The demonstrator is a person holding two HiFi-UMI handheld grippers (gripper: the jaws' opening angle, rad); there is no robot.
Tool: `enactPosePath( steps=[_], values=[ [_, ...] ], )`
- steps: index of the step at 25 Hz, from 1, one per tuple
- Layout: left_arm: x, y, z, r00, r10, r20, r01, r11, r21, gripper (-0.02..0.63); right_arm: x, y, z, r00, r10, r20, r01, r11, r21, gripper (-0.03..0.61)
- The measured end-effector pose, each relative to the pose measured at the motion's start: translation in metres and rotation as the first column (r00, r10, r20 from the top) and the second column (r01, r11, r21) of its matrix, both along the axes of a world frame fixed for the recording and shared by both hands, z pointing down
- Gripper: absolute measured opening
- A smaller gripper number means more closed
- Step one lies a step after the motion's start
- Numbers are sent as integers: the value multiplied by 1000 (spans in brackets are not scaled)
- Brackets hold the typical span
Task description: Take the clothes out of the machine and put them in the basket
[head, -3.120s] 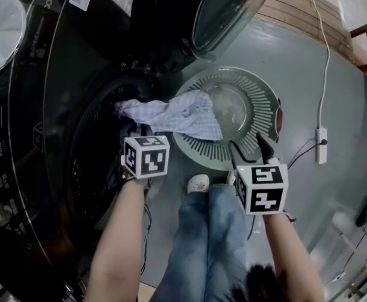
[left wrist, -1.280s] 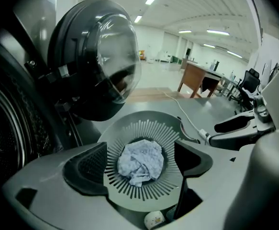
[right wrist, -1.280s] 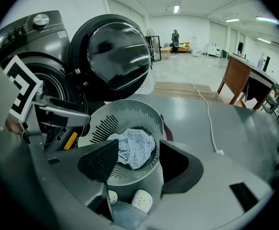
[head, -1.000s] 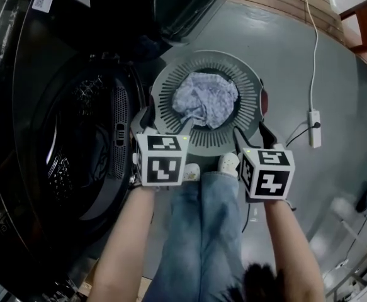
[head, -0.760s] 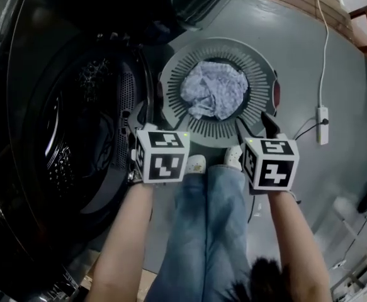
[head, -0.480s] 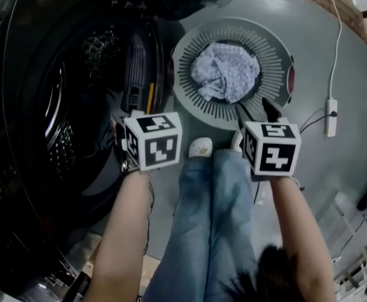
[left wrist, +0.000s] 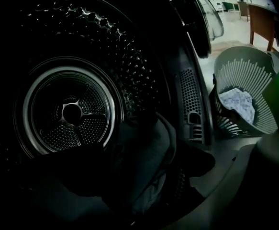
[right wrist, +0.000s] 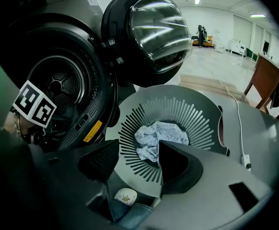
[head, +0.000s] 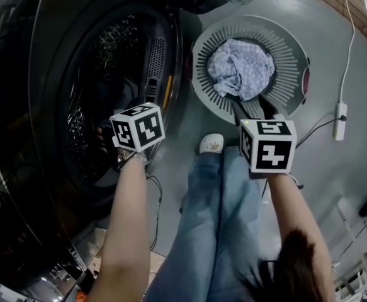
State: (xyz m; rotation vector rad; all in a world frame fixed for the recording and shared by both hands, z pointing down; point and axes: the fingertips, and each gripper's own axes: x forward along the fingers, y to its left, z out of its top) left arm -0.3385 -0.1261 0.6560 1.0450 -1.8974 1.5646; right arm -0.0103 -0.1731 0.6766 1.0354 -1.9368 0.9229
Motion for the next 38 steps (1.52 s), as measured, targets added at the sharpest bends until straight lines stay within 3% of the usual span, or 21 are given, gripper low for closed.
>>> enactPosePath(
  steps=[4,7,10,13,14,15,21,26,31,33,38],
  values=[
    [-25,4,8,997,-59,47,60,998,-27,462,-10,2,3,1000,-2,10,2,1000,-14,255],
    [-34,7,20,994,-112,21,113,993,-46,466,-16,3,3,1000,-13,14,13,1000,-18,252],
    [-37,3,31,994,-112,-8,111,992,-60,459,-18,3,3,1000,-24,16,25,1000,-16,249],
    [-30,2,48,994,-86,-69,78,990,-117,330,-17,3,5,999,-33,10,33,999,-14,247],
    [-24,3,53,993,-76,-90,62,988,-143,219,-16,3,5,999,-34,9,34,999,-14,245],
    [-16,5,57,992,-63,-106,46,986,-159,66,-14,3,5,999,-34,7,34,999,-15,244],
    [38,-10,32,975,-11,-223,-5,998,-69,58,-6,3,0,1000,-28,3,28,999,-15,234],
    [88,-30,6,942,69,-328,-71,997,6,57,6,0,-8,1000,12,5,-12,1000,-13,225],
    [146,-54,-16,868,180,-464,-165,984,72,57,17,-9,-24,996,34,84,-36,999,16,224],
    [168,-67,-23,836,217,-505,-187,976,110,57,28,-13,-28,997,43,71,-45,999,28,224],
    [207,-87,-43,785,235,-574,-179,972,153,57,58,-20,-37,994,95,50,-97,994,39,221]
  ],
)
